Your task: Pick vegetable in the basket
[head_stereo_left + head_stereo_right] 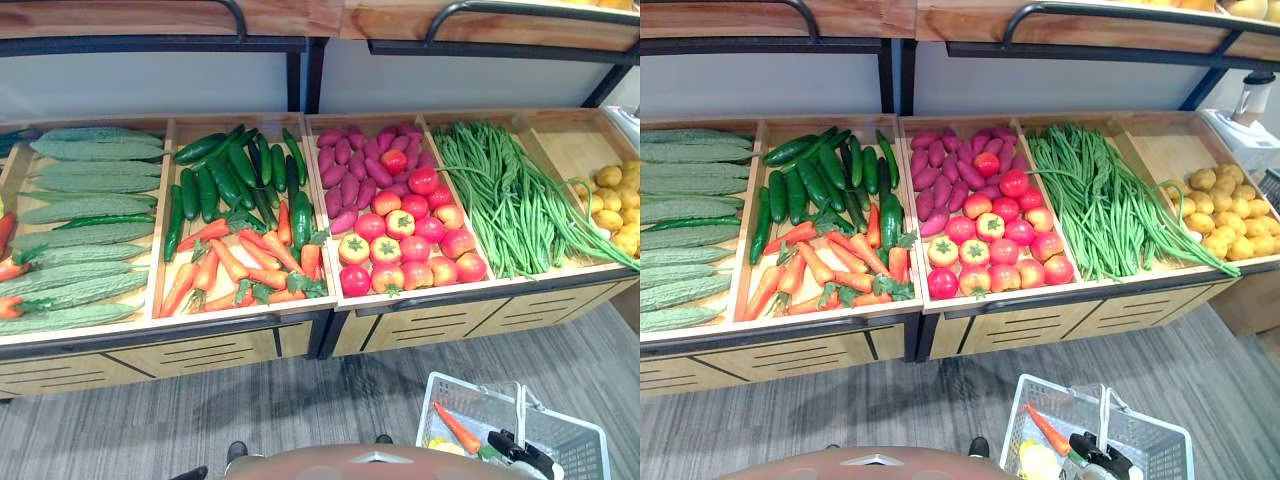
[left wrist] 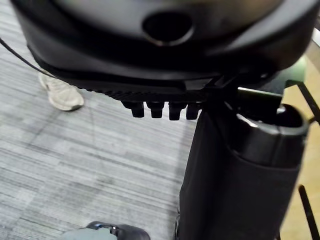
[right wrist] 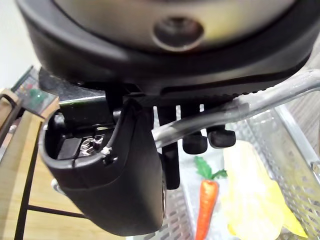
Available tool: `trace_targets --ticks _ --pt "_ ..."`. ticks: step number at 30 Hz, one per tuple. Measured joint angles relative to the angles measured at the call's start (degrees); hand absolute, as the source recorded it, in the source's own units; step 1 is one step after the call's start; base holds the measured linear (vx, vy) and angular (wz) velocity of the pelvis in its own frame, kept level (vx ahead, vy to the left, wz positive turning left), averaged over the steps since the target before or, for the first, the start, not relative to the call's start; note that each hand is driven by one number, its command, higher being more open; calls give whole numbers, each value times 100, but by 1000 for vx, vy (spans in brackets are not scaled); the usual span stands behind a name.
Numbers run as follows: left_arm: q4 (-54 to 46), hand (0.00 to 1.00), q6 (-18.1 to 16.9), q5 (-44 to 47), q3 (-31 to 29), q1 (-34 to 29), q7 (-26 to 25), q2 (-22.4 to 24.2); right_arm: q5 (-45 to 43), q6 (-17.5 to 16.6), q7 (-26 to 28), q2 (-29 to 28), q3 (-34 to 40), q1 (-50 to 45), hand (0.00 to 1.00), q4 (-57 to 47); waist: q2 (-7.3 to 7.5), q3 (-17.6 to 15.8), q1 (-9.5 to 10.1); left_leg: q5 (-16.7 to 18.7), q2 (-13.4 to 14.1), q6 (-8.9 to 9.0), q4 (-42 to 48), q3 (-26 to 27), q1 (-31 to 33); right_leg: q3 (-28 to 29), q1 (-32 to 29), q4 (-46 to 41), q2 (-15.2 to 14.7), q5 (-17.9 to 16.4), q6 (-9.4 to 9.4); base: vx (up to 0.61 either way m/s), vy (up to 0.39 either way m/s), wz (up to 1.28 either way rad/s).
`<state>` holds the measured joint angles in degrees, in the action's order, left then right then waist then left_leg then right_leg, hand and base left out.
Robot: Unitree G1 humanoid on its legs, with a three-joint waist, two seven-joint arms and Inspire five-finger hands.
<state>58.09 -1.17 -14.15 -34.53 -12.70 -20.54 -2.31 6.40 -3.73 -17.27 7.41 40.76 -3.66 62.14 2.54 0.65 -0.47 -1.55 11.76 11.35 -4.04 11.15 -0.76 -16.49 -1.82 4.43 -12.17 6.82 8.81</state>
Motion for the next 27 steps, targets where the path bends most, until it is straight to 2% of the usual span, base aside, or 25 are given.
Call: trace_targets --ticks 6,9,11,14,15,17,18,19,20,21,22,23,24,25,26,27 --pt "51 100 -124 7 680 116 233 15 -1 -18 9 65 -85 -5 0 29 -61 -103 4 198 2 14 174 273 -215 297 56 -7 3 -3 2 21 10 -25" --pt "39 100 -217 21 1051 165 398 9 -4 -34 34 70 -81 99 0 17 -45 -376 -8 874 144 -2 1255 363 -38 506 -20 -604 -46 -331 27 -27 41 -28" --pt "-14 100 -332 34 1191 207 421 -34 -8 -50 39 67 -82 118 0 -8 -31 -492 -84 1423 296 -40 2273 321 336 680 -306 -1252 -77 -619 71 -62 95 -20" --pt "-7 100 -355 23 1409 370 445 -255 -10 -61 48 -18 -88 294 0 -65 65 -748 -102 1724 318 -139 2820 530 485 1003 -500 -1374 -115 -499 116 -74 141 -49" --pt "-8 100 -355 23 1444 436 443 -334 -14 -62 48 -108 -115 420 0 -158 54 -829 -99 1840 362 -214 3006 759 570 1169 -687 -1355 -88 -249 37 -211 171 -106" --pt "-13 100 -353 26 1421 487 420 -404 -51 -60 51 -231 -364 554 0 -299 97 -937 -60 1953 444 -343 3182 1225 627 1213 -969 -1050 0 515 -127 -257 174 -132" --pt "-18 100 -344 18 1416 567 418 -414 -59 -62 48 -305 -525 578 0 -464 53 -1018 42 1913 555 -505 3137 1606 594 1207 -971 -394 125 1402 -311 -263 154 -134" --pt "-54 100 -353 -6 1430 626 408 -384 -61 -60 65 -323 -684 689 0 -506 3 -1149 38 1847 583 -611 3067 1893 558 723 -1103 -748 42 1274 -327 -254 150 -114" --pt "-90 100 -353 -12 1442 637 408 -381 -103 -56 72 -323 -705 709 0 -516 8 -1170 17 1821 580 -650 3027 1968 518 393 -1179 -1340 -34 761 -523 -205 145 -78" --pt "-160 100 -356 -44 1482 620 394 -371 -267 -45 43 -328 -753 694 0 -515 -63 -1210 20 1769 572 -712 2955 2136 413 -184 -1207 -2458 -218 -100 -644 -155 157 -59" --pt "-241 100 -355 -57 1586 543 366 -424 -289 -49 33 -325 -797 690 0 -515 -50 -1188 11 1745 570 -754 2948 2293 412 -595 -1184 -3310 -452 -696 -708 -134 131 -59" --pt "-254 100 -355 -78 1630 539 366 -458 -286 -56 34 -318 -852 695 0 -515 -20 -1173 12 1740 567 -761 2954 2358 423 -769 -1160 -3607 -562 -904 -742 -106 40 -57" --pt "-254 100 -350 -141 1678 541 365 -520 -247 -58 44 -281 -1032 692 0 -510 82 -1151 18 1706 567 -757 2959 2506 437 -1072 -1050 -4021 -777 -1168 -721 -95 -82 -64" --pt "-252 100 -342 -189 1676 527 366 -537 -225 -63 48 -238 -1175 744 0 -491 136 -1147 37 1691 595 -736 3016 2664 439 -1301 -950 -4072 -935 -1318 -650 -91 -118 -69" --pt "-247 100 -331 -198 1659 541 370 -550 -223 -70 58 -201 -1218 808 0 -470 154 -1171 21 1695 620 -730 3083 2718 445 -1440 -973 -3943 -923 -1305 -587 -96 -136 -81" --pt "-237 100 -281 -201 1628 583 397 -429 -219 -72 87 -97 -1264 889 0 -441 79 -1162 14 1684 652 -713 3017 2843 485 -1655 -884 -3417 -606 -1237 -611 -90 -105 -94"
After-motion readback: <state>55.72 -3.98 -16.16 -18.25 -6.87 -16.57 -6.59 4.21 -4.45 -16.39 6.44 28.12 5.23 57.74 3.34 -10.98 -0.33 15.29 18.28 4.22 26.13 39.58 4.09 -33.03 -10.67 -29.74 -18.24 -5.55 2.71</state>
